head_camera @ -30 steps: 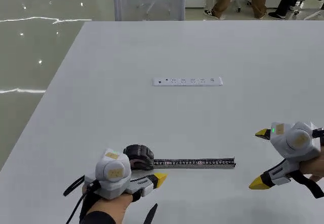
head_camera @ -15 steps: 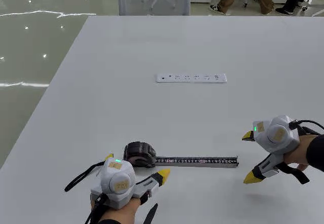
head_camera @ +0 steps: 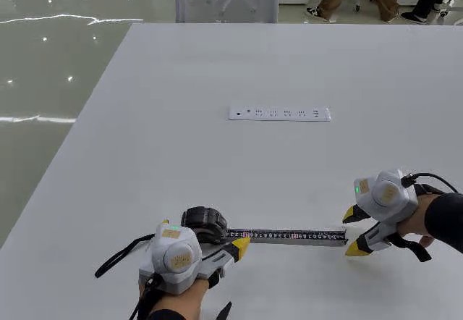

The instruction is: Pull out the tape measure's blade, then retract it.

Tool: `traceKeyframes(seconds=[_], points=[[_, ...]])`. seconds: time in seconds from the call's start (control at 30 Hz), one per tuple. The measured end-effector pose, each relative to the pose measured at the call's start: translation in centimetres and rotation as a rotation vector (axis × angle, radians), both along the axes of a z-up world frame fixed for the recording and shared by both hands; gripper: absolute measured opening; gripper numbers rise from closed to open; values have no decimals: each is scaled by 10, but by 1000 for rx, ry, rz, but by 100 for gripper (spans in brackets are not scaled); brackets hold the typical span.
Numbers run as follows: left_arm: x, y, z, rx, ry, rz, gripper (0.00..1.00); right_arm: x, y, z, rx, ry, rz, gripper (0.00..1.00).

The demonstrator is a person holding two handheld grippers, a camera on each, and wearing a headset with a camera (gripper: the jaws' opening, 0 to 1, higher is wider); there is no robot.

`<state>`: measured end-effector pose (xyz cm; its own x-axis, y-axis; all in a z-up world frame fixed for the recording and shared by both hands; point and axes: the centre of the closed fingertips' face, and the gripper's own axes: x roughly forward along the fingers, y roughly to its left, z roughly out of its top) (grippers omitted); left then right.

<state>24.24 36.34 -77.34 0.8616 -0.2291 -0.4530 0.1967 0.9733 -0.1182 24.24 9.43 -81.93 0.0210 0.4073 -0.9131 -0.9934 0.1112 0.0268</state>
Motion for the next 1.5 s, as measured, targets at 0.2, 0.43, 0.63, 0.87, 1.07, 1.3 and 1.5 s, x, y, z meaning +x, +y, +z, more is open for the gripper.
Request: traceKeyframes(seconds=[0.2, 0.43, 0.63, 0.87, 1.07, 1.3, 1.5], points=[[8, 2, 3, -20, 0, 17, 100, -2, 2, -4, -10, 11, 17, 28], [14, 1, 2, -23, 1, 18, 97, -1, 2, -5, -8, 17, 22, 20], [14, -1, 1, -15, -3, 9, 93, -1, 2, -5, -17, 9, 36, 13], [13, 0, -4, -26, 19, 20, 88, -1, 3, -6, -47, -7, 93, 13], [13, -1, -9, -40, 41, 36, 84, -1, 3, -7, -106, -1, 69, 13], [15, 3, -12, -40, 59, 75, 74, 0, 2, -8, -114, 2, 49, 12], [22, 8, -20, -28, 93, 97, 68, 0, 2, -8, -130, -7, 22, 12]])
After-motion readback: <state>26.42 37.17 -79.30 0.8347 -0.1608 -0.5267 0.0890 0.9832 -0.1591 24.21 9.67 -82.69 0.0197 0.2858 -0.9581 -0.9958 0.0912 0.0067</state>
